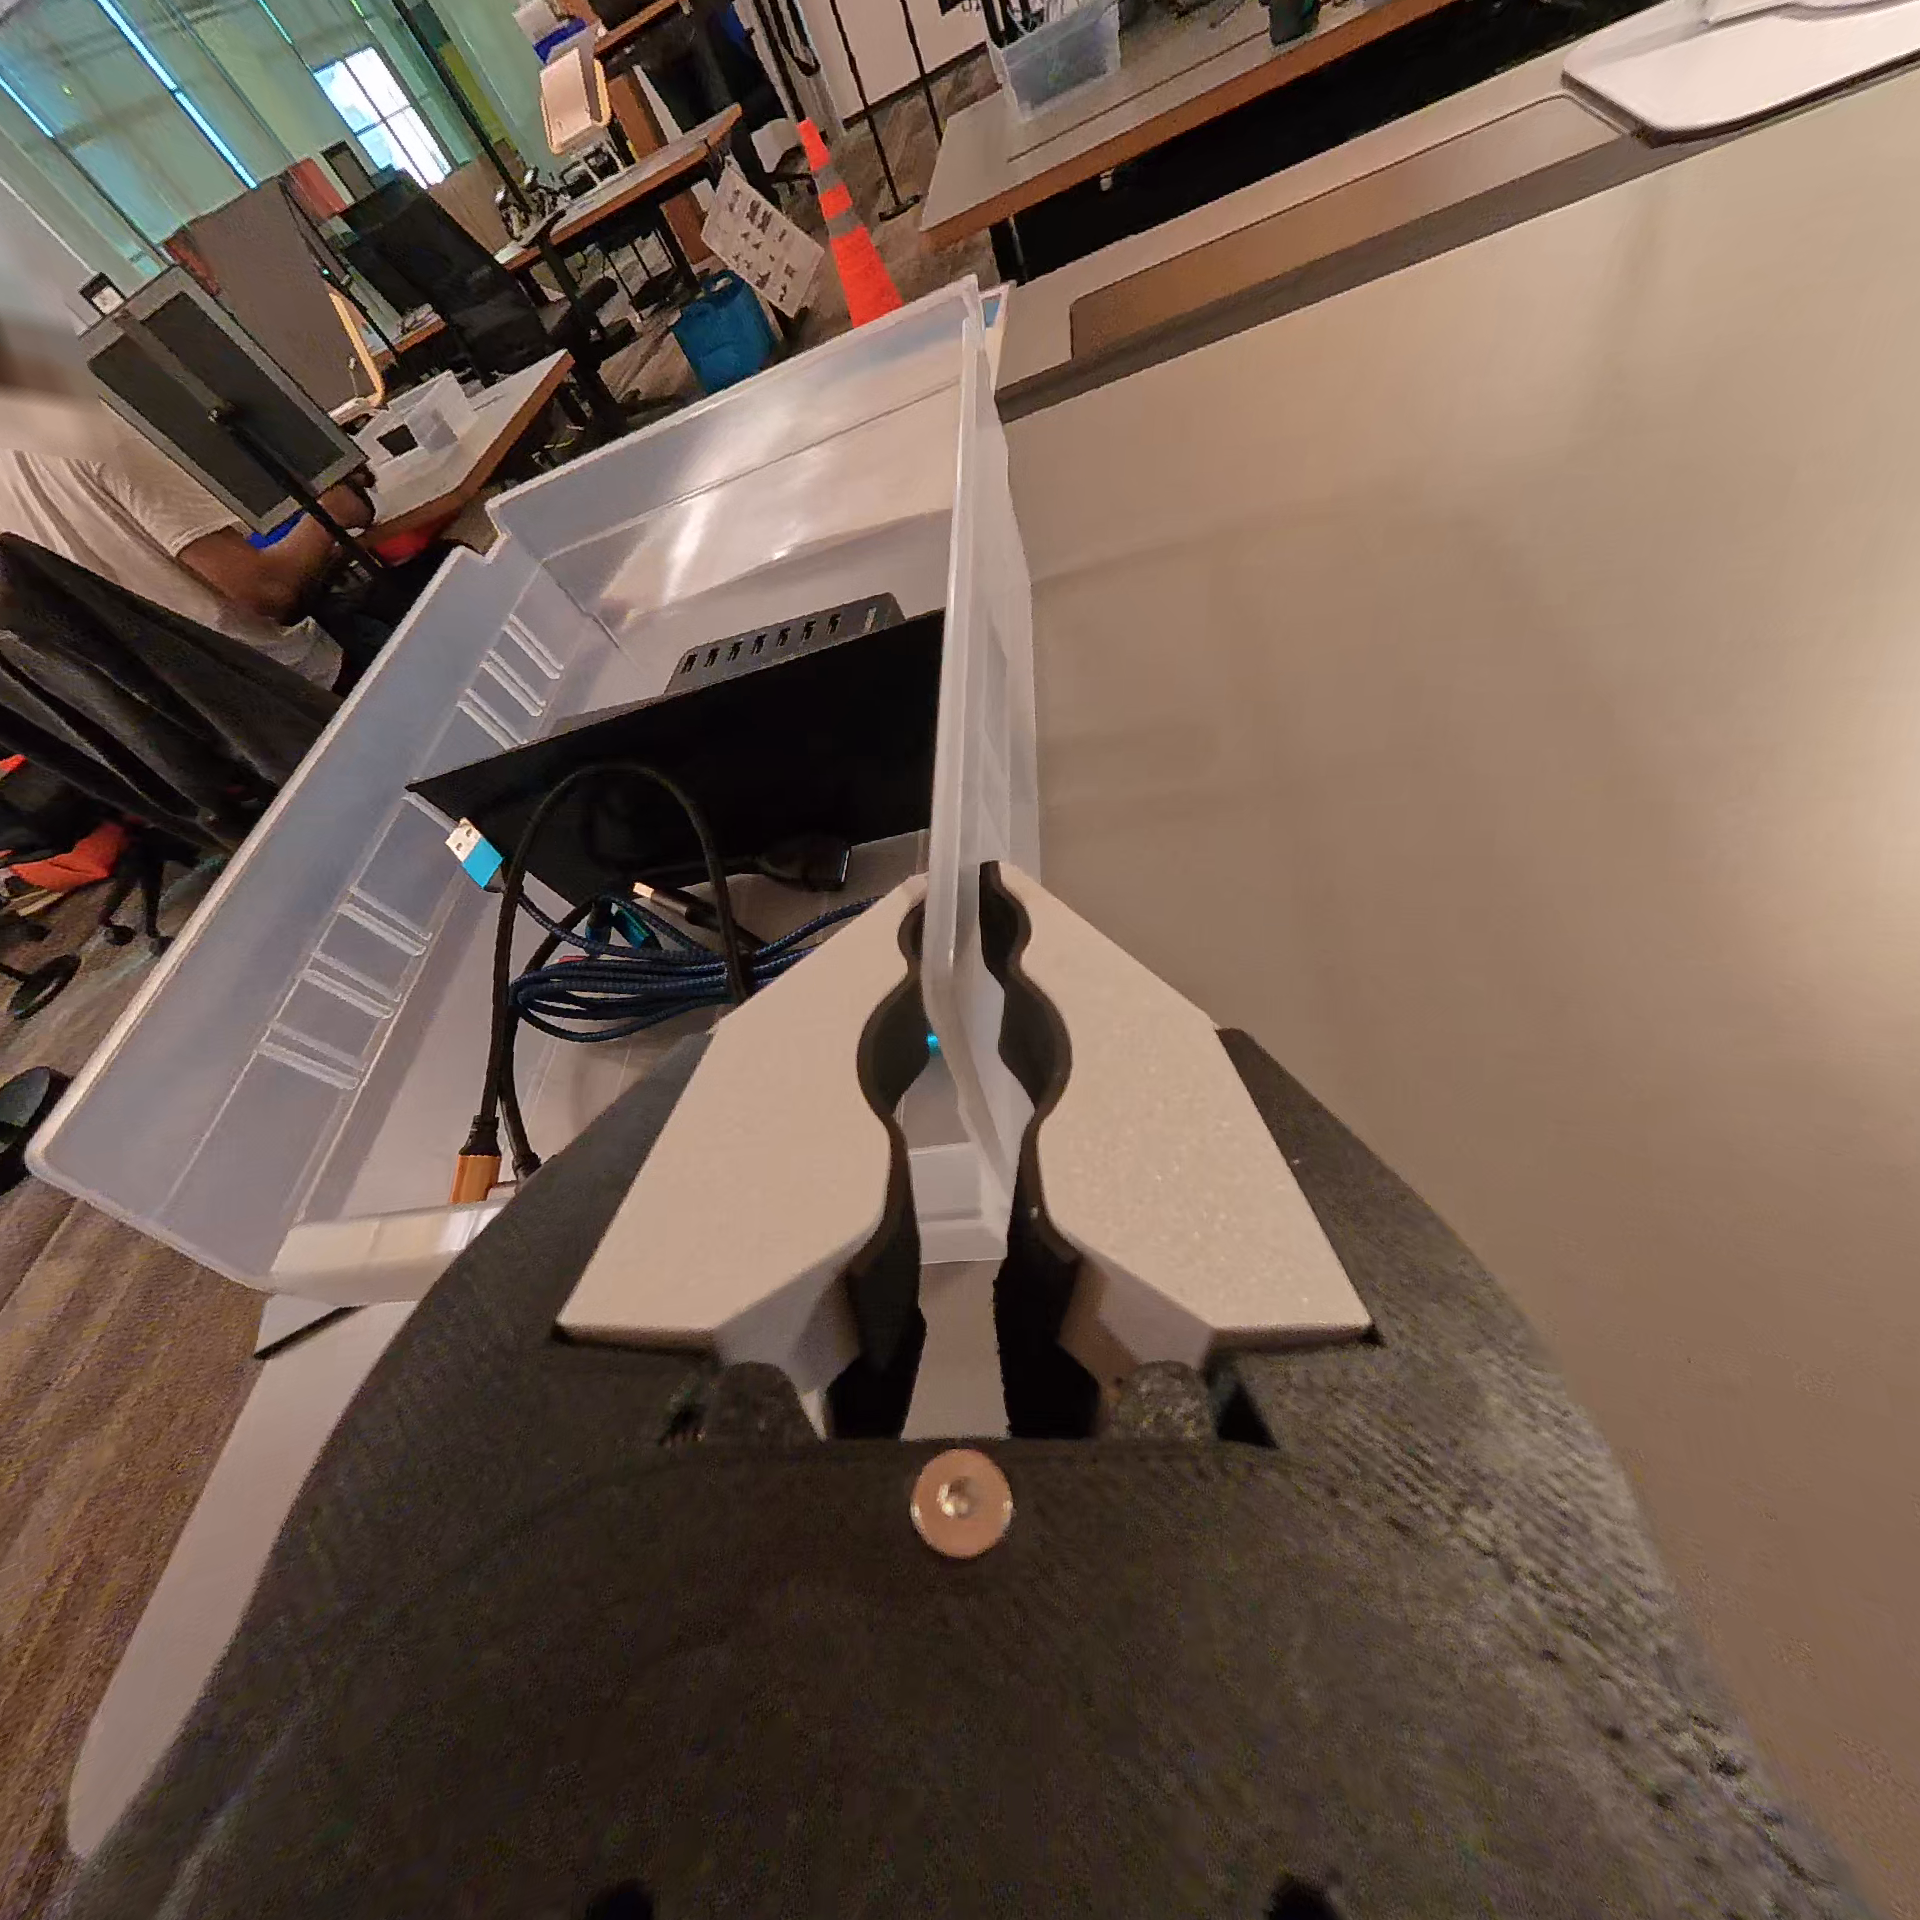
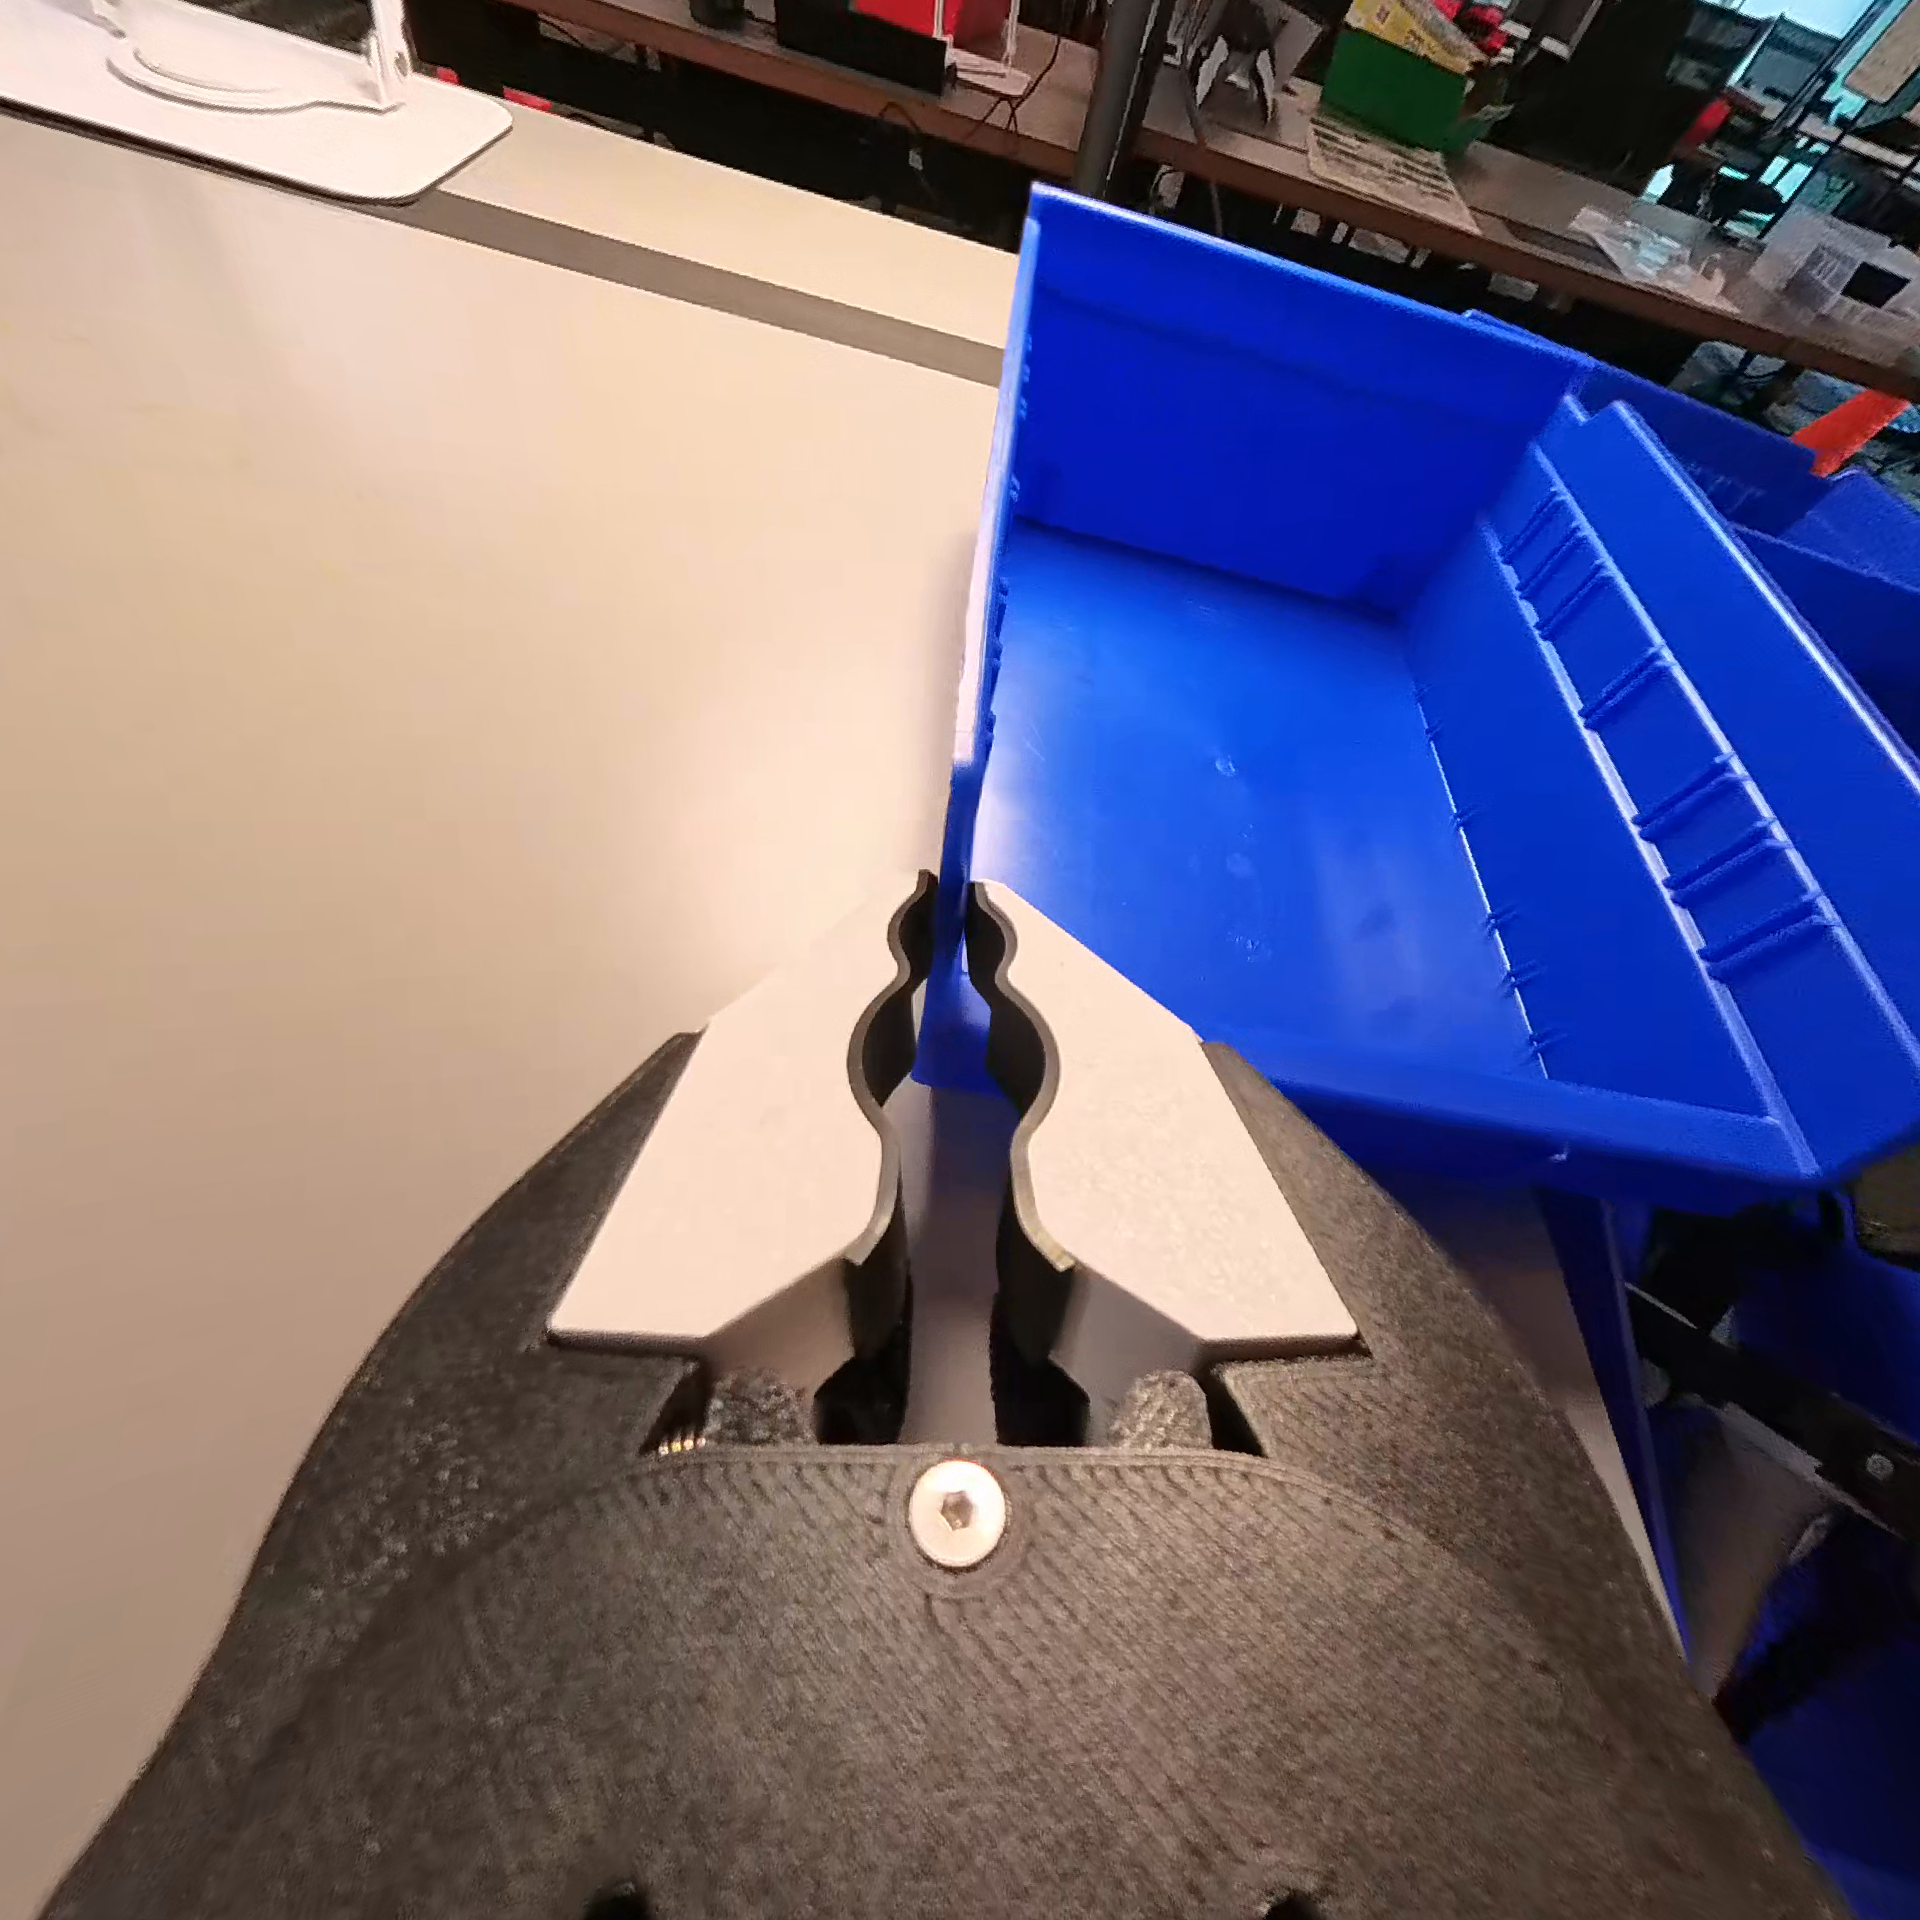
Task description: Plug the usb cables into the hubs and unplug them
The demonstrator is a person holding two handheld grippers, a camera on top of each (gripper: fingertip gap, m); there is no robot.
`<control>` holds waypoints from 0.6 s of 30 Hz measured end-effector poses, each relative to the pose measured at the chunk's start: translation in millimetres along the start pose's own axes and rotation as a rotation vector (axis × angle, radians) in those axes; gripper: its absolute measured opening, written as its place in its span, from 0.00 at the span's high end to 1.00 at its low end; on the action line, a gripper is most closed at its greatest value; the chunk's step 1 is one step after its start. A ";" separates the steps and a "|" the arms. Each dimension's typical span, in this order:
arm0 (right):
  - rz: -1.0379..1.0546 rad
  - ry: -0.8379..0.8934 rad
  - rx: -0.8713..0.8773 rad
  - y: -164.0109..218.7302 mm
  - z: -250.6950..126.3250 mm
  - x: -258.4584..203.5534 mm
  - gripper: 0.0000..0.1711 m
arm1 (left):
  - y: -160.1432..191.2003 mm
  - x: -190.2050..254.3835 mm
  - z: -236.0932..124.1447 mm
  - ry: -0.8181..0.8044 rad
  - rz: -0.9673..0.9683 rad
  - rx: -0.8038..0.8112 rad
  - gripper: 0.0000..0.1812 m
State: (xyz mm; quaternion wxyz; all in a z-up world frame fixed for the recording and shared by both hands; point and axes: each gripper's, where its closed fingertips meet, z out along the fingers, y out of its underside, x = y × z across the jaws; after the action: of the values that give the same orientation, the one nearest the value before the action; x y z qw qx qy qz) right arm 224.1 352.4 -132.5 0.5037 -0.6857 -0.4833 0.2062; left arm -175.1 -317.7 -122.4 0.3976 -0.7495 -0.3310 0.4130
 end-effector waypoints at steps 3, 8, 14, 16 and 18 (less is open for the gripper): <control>0.008 -0.014 -0.003 2.1 -5.8 -2.5 0.97 | 4.4 -12.1 2.9 0.007 0.005 -0.003 0.95; 0.025 0.007 0.000 1.5 -2.7 1.7 0.98 | 7.6 -29.3 13.4 0.007 -0.017 0.005 0.96; 0.065 0.084 -0.028 1.8 -2.2 2.9 0.98 | 9.9 -41.9 21.3 -0.005 -0.009 -0.002 0.95; 0.079 0.099 -0.034 2.5 -6.1 -2.2 0.98 | 10.8 -44.1 21.6 -0.002 -0.006 -0.001 0.95; 0.073 0.127 -0.041 3.4 -10.8 -6.9 0.98 | 11.5 -45.6 21.4 0.002 -0.003 0.004 0.95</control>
State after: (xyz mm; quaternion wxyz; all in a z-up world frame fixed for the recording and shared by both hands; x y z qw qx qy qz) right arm 230.9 341.1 -132.5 0.5113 -0.7248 -0.4292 0.1705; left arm -212.1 -353.7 -123.6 0.4001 -0.7487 -0.3310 0.4121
